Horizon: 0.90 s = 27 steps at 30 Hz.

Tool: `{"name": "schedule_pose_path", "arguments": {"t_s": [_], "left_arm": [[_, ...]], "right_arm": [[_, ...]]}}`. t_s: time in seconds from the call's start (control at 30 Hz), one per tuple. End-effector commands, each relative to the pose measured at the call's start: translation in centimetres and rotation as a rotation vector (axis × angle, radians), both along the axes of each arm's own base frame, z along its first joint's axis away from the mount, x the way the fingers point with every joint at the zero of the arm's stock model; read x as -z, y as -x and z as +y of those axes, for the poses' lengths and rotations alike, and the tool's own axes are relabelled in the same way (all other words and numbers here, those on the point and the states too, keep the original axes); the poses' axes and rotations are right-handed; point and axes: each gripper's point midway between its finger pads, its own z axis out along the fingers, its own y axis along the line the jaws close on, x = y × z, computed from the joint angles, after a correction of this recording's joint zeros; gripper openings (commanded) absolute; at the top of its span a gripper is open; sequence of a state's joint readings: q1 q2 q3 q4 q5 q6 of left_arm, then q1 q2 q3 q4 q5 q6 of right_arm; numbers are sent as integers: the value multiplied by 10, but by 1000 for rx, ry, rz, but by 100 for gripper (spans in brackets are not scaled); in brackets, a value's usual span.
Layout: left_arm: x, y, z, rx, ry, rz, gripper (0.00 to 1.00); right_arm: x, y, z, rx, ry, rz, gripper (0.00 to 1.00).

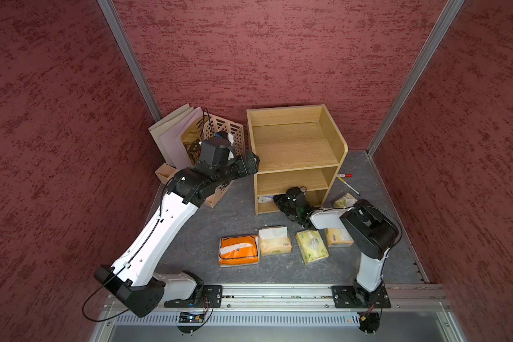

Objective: Remove the tissue boxes from the shelf
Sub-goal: Pick up a box of tissues from the shelf.

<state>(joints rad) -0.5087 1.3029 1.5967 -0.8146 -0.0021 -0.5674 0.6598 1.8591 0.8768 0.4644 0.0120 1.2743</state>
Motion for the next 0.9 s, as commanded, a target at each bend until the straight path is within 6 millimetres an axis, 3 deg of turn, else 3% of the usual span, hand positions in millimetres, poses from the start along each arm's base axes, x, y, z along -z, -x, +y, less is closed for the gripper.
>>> {"name": "schedule_pose_path", "arguments": {"t_s": [0.0, 0.57, 0.6, 0.87], "left_arm": [[-6, 1, 8, -12, -10, -26, 100], [-20, 1, 20, -30, -3, -70, 100], [-20, 1, 21, -31, -2, -71, 100], [-27, 4, 27, -35, 1, -93, 100]], "right_arm": [[-13, 13, 0, -34, 34, -4, 0], [-29, 81, -46, -34, 169, 105, 0], [-38, 84, -49, -34, 163, 90, 0], [-55, 116, -69, -73, 200, 110, 0]]}}
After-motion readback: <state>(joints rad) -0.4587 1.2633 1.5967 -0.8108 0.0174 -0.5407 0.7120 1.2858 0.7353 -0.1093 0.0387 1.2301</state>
